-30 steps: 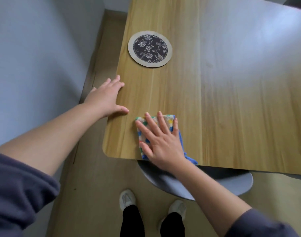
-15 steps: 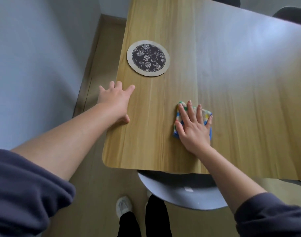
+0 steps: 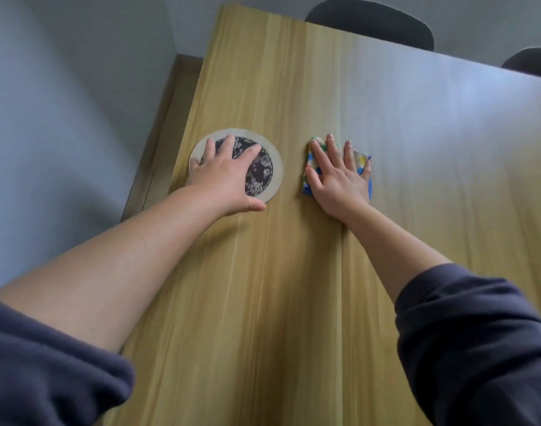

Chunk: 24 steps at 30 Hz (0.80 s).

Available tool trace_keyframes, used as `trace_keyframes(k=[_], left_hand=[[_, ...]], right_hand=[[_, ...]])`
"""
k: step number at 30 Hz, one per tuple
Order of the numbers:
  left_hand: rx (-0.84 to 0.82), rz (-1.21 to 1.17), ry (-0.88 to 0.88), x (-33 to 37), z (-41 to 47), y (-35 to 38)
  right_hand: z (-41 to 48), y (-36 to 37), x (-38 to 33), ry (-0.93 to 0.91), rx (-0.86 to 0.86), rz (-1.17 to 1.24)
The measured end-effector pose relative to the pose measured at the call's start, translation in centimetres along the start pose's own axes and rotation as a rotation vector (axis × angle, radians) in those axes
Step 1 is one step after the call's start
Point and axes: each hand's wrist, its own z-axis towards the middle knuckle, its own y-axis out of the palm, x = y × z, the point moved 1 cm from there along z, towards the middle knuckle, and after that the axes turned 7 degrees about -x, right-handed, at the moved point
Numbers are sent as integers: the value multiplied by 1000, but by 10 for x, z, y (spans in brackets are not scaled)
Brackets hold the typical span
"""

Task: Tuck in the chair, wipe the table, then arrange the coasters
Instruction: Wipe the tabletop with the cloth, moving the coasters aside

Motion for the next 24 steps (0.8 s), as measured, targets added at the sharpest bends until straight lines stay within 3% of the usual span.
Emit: trace_keyframes(k=[6, 11, 24], left_hand=[[-66, -20, -88, -4, 87, -45], [-113, 3, -104, -15, 110, -35], [-116, 20, -114, -12, 111, -35]], right_hand=[[115, -40, 26, -24, 1, 9], [191, -67, 44, 6, 11, 15], [310, -91, 45, 408, 83, 122]])
